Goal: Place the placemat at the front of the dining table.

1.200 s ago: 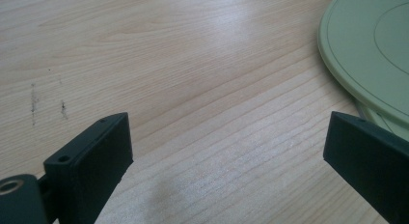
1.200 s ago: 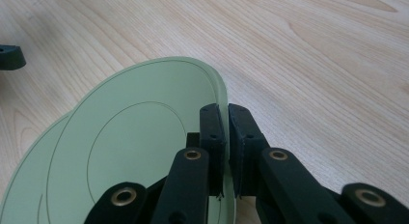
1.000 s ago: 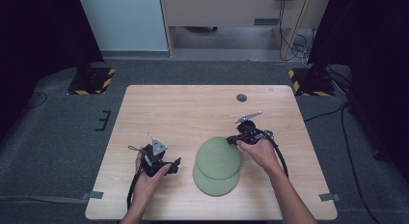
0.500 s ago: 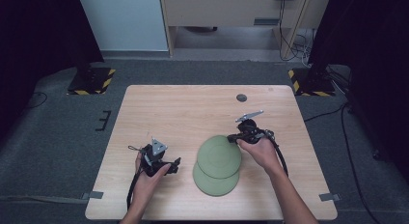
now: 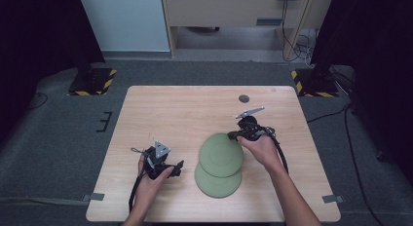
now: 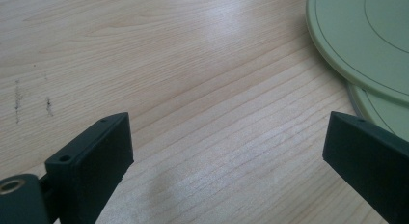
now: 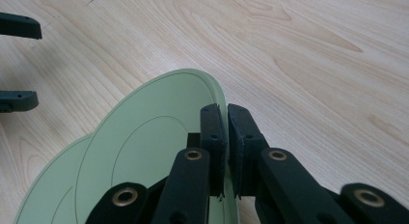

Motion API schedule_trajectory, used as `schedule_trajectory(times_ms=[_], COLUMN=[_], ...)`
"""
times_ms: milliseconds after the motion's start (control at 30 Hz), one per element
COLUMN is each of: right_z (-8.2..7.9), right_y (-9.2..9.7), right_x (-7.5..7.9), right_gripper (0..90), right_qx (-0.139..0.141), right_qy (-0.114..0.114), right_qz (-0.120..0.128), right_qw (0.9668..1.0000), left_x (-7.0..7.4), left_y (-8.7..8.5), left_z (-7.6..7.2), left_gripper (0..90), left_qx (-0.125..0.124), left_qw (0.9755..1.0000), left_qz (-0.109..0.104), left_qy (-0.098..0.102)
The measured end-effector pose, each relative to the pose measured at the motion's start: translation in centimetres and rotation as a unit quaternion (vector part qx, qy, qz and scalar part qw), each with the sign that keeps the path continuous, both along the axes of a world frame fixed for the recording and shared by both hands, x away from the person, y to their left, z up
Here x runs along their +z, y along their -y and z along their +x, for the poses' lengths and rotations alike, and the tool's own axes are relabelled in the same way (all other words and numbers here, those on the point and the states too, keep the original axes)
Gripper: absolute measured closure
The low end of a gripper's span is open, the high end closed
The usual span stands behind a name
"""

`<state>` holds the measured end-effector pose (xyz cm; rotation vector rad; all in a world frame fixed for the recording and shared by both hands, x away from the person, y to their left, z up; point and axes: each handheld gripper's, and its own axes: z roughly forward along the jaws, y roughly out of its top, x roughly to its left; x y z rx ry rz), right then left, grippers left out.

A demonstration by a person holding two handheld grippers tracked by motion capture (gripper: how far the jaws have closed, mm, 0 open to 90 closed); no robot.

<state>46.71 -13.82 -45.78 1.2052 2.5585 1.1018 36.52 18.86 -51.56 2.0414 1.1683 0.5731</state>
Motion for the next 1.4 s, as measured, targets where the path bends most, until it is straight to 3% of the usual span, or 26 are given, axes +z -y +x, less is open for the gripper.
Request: schedule_trajectory(times_ms=[300,733,1400], right_z=[-0.1,0.2,1.5], right_y=[-0.7,-1.1,-2.4], right_x=[1.1,2.6,4.7], right_gripper=[86.1,86.2,86.2], right_qx=[0.004,0.002,0.004], right_qy=[0.013,0.018,0.029], right_qz=[-0.001,0.002,-0.016], right_qw=[0.9999,0.9998,0.9994], left_x=[0.0,0.0,-0.1], left_y=[-0.6,-0.7,-0.7], left_z=[0.2,0.2,0.3], left_gripper=[3.2,3.3,3.5], left_qx=[0.009,0.011,0.011], left_qw=[0.9999,0.9998,0.9998], left_qz=[-0.013,-0.015,-0.014], left_qy=[-0.005,-0.006,-0.006])
